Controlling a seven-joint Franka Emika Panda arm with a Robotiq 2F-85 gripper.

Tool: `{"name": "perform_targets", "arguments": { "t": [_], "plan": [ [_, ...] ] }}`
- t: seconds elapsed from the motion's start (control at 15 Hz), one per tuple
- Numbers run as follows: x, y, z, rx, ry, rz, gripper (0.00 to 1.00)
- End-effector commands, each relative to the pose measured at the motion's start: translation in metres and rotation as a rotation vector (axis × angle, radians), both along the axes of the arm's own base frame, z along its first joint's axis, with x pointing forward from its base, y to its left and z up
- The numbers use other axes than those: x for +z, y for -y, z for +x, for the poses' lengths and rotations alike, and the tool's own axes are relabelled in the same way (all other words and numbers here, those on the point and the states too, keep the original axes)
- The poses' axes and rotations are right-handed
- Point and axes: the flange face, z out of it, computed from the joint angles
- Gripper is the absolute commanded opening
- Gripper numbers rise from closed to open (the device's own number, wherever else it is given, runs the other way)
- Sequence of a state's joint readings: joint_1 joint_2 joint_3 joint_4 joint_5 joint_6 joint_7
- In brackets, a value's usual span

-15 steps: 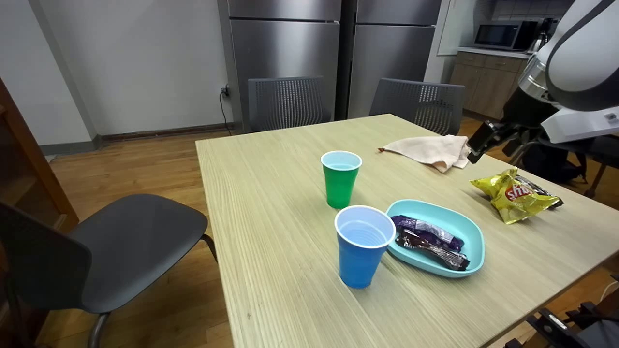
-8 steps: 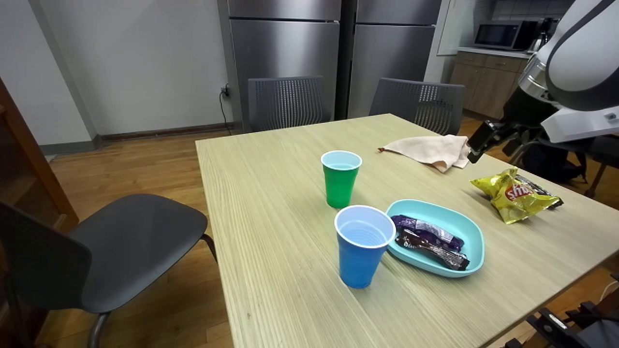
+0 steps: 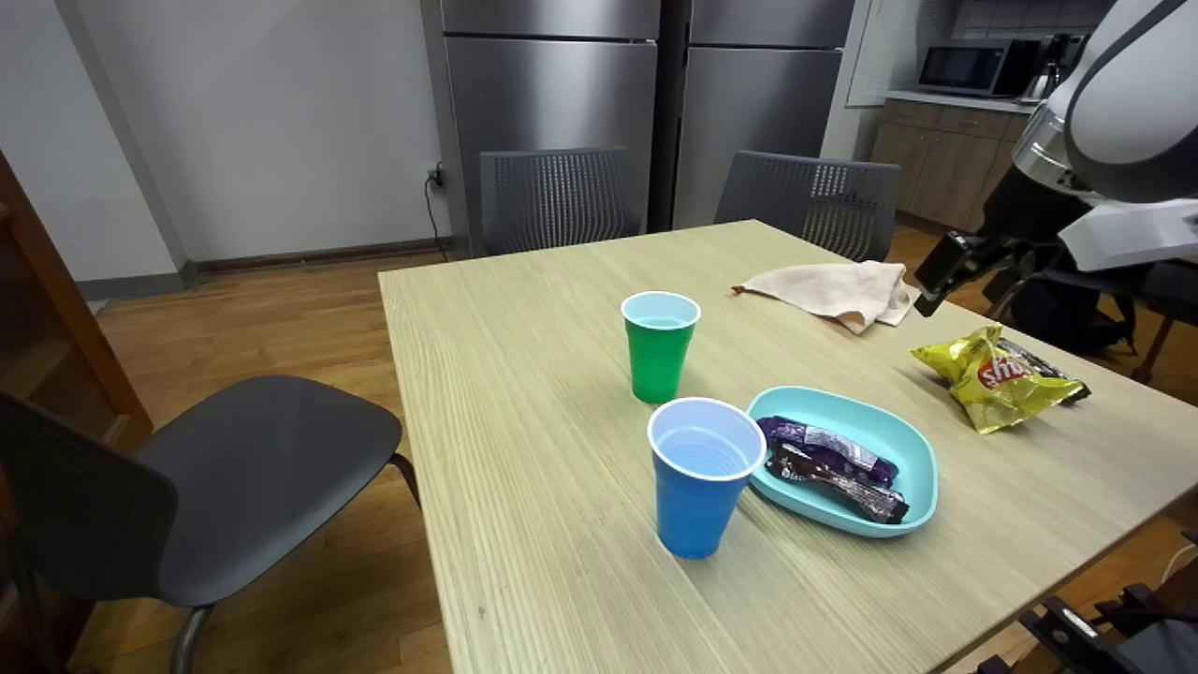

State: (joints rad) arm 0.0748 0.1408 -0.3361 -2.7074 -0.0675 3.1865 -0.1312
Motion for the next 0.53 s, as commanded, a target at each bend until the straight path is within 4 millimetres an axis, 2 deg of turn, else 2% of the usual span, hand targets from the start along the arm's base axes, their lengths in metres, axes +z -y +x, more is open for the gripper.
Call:
{"name": "perform_targets", "arguments": {
  "t": [0.0, 0.47],
  "plan": [
    [0.019, 0.024, -0.008, -0.027, -0.059, 0.02, 1.0],
    [0.039, 0.087, -0.005, -0.115, -0.103, 0.086, 1.0]
  ]
}}
